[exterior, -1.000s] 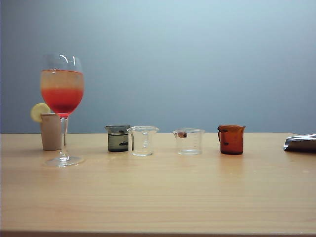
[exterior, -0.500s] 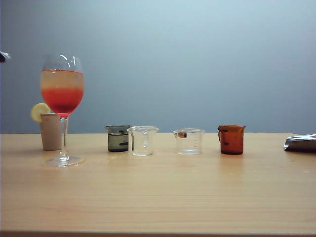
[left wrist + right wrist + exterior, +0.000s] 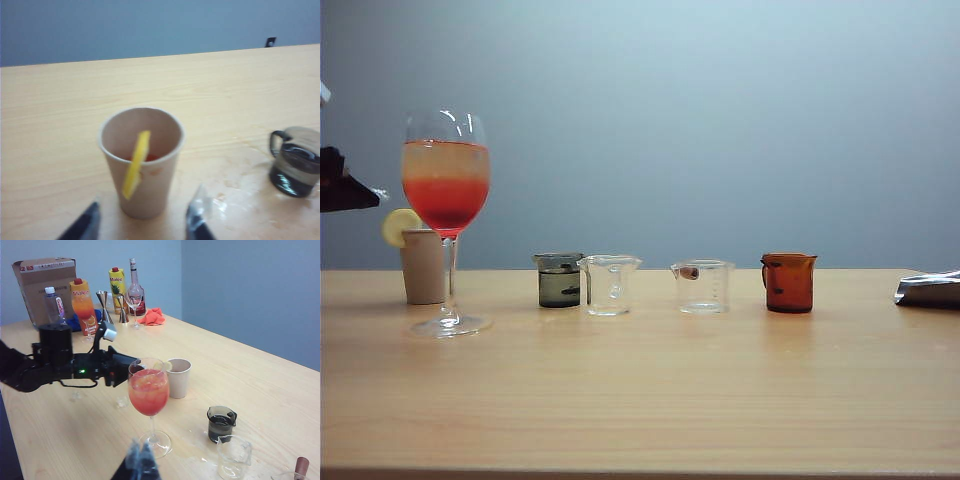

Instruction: Pick up the lemon slice from the paper cup on the left and carefully insert it into the rim of the goblet.

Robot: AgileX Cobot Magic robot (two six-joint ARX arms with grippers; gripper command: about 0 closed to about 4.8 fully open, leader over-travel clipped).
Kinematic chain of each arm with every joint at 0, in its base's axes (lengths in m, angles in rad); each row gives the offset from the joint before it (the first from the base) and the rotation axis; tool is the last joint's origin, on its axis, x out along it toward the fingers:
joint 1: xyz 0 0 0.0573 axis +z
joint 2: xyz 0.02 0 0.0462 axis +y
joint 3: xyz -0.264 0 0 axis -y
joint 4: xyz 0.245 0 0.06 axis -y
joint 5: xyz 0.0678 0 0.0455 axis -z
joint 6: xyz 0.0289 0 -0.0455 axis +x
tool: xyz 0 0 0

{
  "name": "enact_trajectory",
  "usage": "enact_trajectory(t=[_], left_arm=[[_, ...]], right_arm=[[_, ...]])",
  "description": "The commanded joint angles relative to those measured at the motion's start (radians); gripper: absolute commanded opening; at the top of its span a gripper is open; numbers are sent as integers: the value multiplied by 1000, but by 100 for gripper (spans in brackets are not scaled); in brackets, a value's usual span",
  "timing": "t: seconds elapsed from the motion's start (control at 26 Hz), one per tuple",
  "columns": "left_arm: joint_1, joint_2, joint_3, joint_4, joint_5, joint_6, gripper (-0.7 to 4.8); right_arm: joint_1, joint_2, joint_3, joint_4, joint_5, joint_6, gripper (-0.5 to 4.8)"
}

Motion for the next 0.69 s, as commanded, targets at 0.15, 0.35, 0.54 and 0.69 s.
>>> enact_trajectory(t=[0.15, 0.35, 0.54, 0.69], left_arm=[[0, 66, 91, 21, 76, 55, 242], [1, 138, 162, 21, 106, 55, 248], [1, 212, 230, 21, 136, 55, 247], [1, 228, 239, 14, 139, 63, 246]], right_arm=[[0, -2, 2, 13, -1, 0, -3], [0, 3, 2, 5, -2, -4, -3], [-1, 10, 2, -10, -1, -4, -3], [-2, 11, 2, -10, -1, -4, -3]])
